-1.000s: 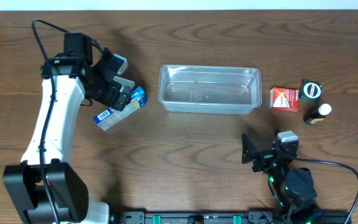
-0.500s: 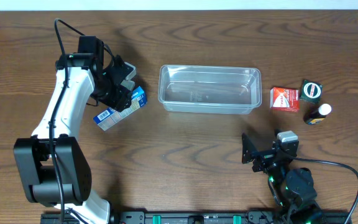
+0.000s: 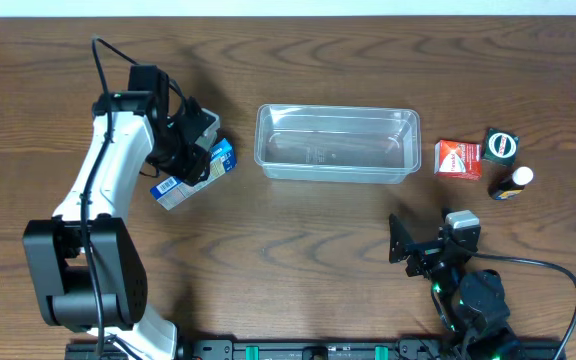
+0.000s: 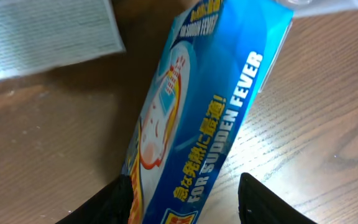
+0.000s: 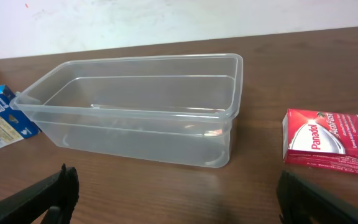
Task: Pack container
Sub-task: 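Move the left gripper down onto the blue fever box and grasp it, then lift the blue box with the left gripper over the clear container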
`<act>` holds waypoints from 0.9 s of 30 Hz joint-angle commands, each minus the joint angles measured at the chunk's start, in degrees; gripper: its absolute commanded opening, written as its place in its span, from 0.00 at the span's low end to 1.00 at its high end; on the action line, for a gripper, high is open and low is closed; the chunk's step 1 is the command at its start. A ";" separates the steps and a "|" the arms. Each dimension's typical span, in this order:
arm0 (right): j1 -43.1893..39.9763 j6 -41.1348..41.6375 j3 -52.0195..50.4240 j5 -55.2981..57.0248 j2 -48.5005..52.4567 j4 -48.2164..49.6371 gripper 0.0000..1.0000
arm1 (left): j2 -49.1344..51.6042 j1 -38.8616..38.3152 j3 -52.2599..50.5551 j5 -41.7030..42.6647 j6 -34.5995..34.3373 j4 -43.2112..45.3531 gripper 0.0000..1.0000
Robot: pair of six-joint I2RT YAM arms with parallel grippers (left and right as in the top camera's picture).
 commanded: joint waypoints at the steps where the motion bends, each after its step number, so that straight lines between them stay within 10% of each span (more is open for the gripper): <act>1: 0.26 -0.74 -0.24 0.17 -0.09 0.02 0.99 | 0.52 -0.09 -0.68 -0.70 0.13 -0.22 0.55; 27: 0.26 -0.74 -0.22 0.17 -0.09 0.02 0.99 | 0.52 -0.09 -0.66 -1.55 0.15 0.42 0.30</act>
